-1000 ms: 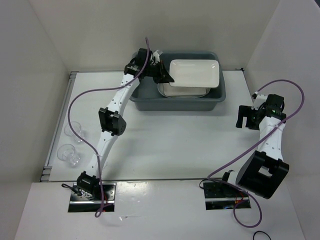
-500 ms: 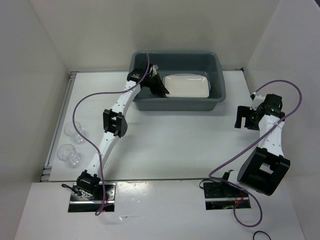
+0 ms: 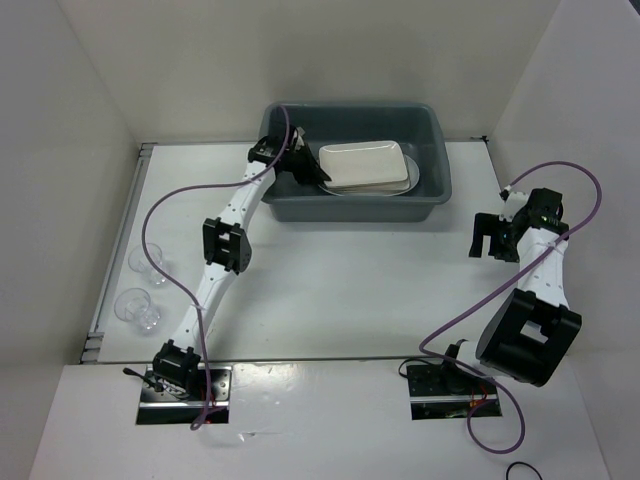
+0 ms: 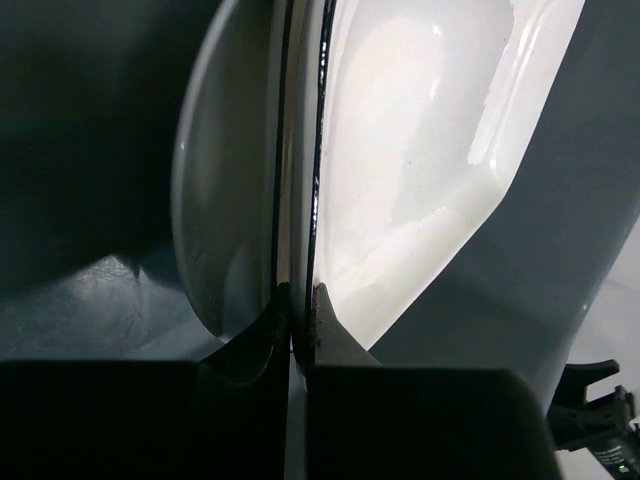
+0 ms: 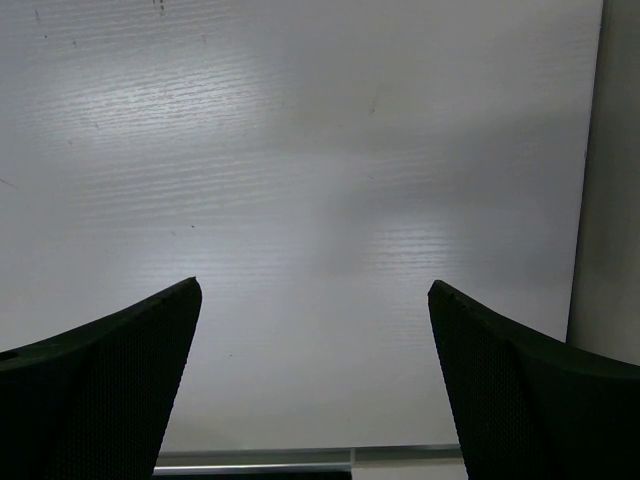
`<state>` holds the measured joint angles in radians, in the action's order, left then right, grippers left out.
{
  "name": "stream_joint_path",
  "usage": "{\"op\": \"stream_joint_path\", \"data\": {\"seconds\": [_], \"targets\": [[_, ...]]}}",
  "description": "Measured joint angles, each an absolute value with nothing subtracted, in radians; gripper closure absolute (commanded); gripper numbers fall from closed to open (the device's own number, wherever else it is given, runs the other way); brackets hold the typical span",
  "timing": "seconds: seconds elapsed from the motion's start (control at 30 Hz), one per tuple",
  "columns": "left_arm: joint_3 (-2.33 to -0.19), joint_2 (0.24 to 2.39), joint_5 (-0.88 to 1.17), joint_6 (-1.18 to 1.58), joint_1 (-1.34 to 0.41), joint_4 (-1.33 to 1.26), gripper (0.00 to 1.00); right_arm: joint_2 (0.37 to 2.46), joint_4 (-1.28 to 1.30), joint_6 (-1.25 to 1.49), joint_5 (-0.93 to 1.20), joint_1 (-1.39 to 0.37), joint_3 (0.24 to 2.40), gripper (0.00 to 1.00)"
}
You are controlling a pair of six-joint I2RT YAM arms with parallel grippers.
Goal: Place the mixed dishes into the plastic bin
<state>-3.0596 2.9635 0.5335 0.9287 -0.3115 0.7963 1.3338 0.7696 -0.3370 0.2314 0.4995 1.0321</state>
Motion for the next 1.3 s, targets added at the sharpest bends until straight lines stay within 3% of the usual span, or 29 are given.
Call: {"op": "stream_joint_path", "data": {"seconds": [0.57, 0.6, 0.67, 0.7, 0.83, 1.07, 1.3], "targets": [[-3.064, 2.992, 0.582, 0.967, -0.307, 0.743, 1.00, 1.338, 0.768, -0.330, 0.222, 0.500, 1.032, 0.01], [-3.064, 2.992, 0.586, 0.965, -0.307, 0.746, 0.92, 1.338, 0.768, -0.330, 0.222, 0.500, 1.032, 0.01], [-3.064, 2.992, 0.596, 0.955, -0.308, 0.753, 0.61, 1.338, 0.767, -0.330, 0.222, 0.500, 1.032, 0.01], [-3.064, 2.992, 0.619, 0.956, -0.307, 0.747, 0.53, 1.338, 0.767, -0.330, 0.222, 0.500, 1.032, 0.01], [-3.073, 2.977, 0.648, 0.945, -0.306, 0.734, 0.38, 1.339, 0.762, -0.329, 0.222, 0.500, 1.032, 0.01], [-3.073, 2.896, 0.647, 0.950, -0.302, 0.739, 0.23, 1.357, 0.761, -0.330, 0.223, 0.500, 1.032, 0.01], [-3.075, 2.602, 0.530, 0.870, -0.288, 0.825, 0.18, 1.362, 0.762, -0.333, 0.230, 0.500, 1.032, 0.01]]}}
